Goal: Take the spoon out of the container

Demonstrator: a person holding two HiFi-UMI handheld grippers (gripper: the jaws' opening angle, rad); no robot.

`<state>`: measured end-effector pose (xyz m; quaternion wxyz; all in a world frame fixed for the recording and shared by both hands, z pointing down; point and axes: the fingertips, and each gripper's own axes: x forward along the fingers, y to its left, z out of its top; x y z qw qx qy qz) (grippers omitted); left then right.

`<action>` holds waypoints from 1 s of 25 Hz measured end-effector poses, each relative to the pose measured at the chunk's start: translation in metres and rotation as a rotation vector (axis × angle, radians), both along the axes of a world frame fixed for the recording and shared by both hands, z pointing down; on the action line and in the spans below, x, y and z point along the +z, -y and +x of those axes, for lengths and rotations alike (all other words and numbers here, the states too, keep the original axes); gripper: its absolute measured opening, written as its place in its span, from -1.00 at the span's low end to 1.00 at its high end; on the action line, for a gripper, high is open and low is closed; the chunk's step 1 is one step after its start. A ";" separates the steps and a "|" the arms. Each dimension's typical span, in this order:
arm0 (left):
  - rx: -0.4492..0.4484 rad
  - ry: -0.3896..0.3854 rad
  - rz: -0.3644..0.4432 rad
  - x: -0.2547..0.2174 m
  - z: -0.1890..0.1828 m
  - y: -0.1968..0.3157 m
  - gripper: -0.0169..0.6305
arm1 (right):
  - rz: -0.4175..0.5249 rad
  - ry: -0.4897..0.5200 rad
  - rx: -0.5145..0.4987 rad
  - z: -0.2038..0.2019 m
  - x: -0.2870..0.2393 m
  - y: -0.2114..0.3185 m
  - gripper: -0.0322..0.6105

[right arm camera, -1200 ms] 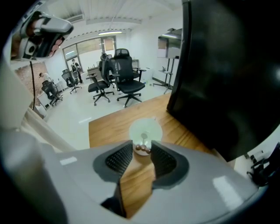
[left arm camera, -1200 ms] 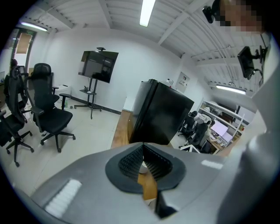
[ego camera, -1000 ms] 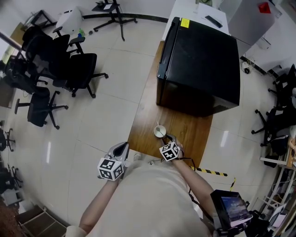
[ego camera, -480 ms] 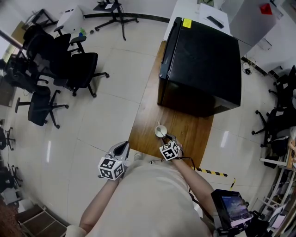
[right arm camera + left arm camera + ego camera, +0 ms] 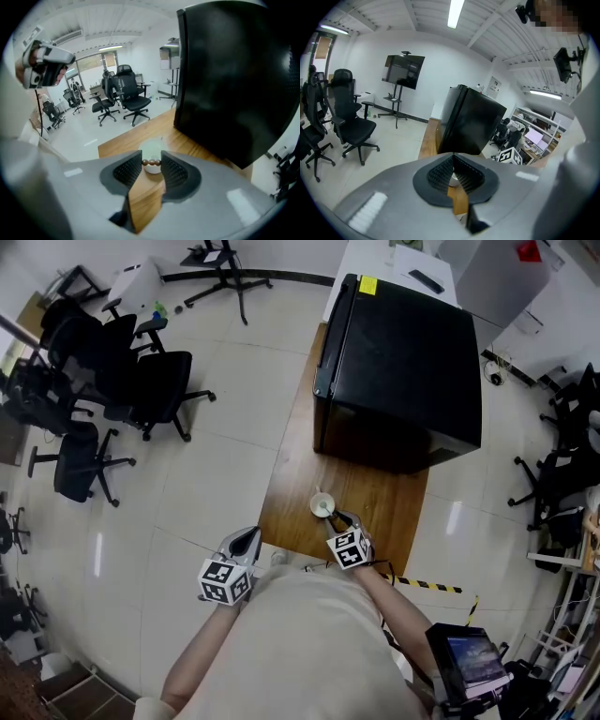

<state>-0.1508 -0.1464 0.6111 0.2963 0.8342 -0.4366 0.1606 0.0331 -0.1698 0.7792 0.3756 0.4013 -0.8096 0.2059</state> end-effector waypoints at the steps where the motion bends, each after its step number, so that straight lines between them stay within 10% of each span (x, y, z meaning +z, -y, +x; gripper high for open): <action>1: 0.003 0.000 0.000 0.000 0.000 0.000 -0.96 | 0.009 0.012 0.011 0.002 -0.008 -0.001 -0.51; 11: 0.045 -0.001 0.007 0.000 0.015 0.003 -0.96 | 0.123 0.143 0.118 0.039 -0.065 -0.010 -0.52; 25: 0.076 0.020 0.012 -0.001 0.027 0.005 -0.96 | 0.139 0.070 0.229 0.104 -0.042 0.003 -0.52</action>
